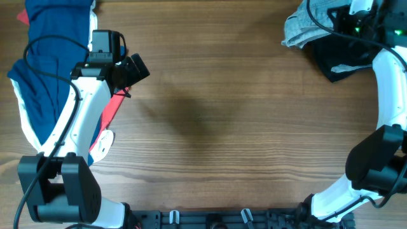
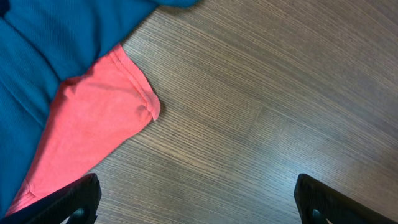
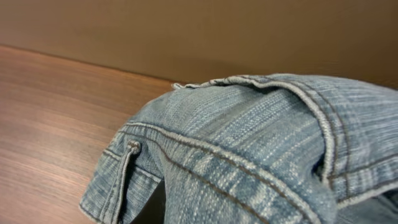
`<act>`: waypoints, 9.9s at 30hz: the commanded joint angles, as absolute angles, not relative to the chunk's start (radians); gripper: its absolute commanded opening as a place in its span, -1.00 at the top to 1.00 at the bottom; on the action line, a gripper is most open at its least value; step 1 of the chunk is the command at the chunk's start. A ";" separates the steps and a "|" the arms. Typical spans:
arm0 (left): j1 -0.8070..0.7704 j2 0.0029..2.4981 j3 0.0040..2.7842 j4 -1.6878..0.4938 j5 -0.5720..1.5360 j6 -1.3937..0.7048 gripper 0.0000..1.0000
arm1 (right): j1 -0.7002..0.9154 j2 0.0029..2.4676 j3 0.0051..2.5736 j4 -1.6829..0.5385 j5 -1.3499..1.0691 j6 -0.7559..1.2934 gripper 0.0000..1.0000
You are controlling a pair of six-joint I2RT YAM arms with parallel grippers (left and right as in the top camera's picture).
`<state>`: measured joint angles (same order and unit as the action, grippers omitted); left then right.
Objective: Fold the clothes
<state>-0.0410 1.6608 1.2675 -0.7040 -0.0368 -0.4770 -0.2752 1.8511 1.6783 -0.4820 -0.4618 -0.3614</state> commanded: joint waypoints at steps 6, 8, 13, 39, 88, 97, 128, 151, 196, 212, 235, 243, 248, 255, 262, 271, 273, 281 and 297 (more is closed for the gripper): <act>-0.037 1.657 1.277 -0.719 -0.035 -0.480 -0.99 | -0.387 1.879 1.730 -0.395 -0.790 -0.486 0.92; -0.037 1.657 1.277 -0.719 -0.035 -0.480 -0.99 | -0.420 1.901 1.730 -0.379 -0.831 -0.495 0.92; -0.037 1.657 1.277 -0.719 -0.034 -0.482 -0.99 | -0.474 1.960 1.730 -0.351 -0.923 -0.495 0.92; -0.037 1.657 1.277 -0.723 0.026 -0.518 -1.00 | -0.688 2.101 1.730 -0.281 -1.018 -0.067 -1.00; -0.037 1.659 1.277 -0.723 0.029 -0.518 -1.00 | -0.547 2.297 1.790 -0.043 -0.565 0.133 0.92; -0.037 1.666 1.277 -0.723 0.029 -0.518 -1.00 | -0.547 2.318 1.821 0.023 -0.493 -0.012 0.92; -0.037 1.666 1.277 -0.723 0.029 -0.517 -0.99 | -0.472 2.124 1.855 -0.266 -0.447 -0.089 -1.00; -0.037 1.666 1.277 -0.723 0.028 -0.517 -0.99 | -0.342 2.589 1.853 0.100 -0.020 0.080 -1.00; -0.037 1.666 1.277 -0.723 0.029 -0.517 -0.99 | -0.340 1.640 1.853 -0.649 -0.193 0.081 -0.99; -0.037 1.666 1.277 -0.723 0.029 -0.517 -1.00 | 0.006 1.277 1.621 -0.826 -0.075 0.052 -0.99; -0.037 1.666 1.277 -0.723 0.029 -0.517 -1.00 | 0.047 0.549 0.118 0.442 -0.100 0.190 -1.00; -0.037 1.666 1.277 -0.723 0.029 -0.517 -1.00 | 0.047 0.444 0.008 0.456 -0.102 0.192 -0.99; -0.037 1.666 1.277 -0.723 0.029 -0.517 -1.00 | 0.047 0.398 0.005 0.402 -0.101 0.212 -1.00; -0.037 1.666 1.277 -0.723 0.029 -0.517 -0.99 | 0.047 0.322 0.005 0.314 -0.105 0.213 -0.99; -0.037 1.666 1.277 -0.723 0.029 -0.517 -0.99 | 0.047 0.176 0.005 0.100 -0.104 0.212 -0.99; -0.037 1.666 1.277 -0.723 0.029 -0.517 -1.00 | 0.047 -0.001 0.005 0.011 -0.101 0.212 -0.99; -0.037 1.666 1.277 -0.723 0.029 -0.517 -0.99 | 0.047 0.002 0.005 0.007 -0.101 0.212 -0.99; -0.037 1.666 1.277 -0.723 0.029 -0.517 -1.00 | 0.047 0.006 0.005 0.007 -0.101 0.212 -0.99; -0.037 1.666 1.277 -0.723 0.029 -0.517 -0.99 | 0.047 0.010 0.005 0.007 -0.101 0.212 -0.99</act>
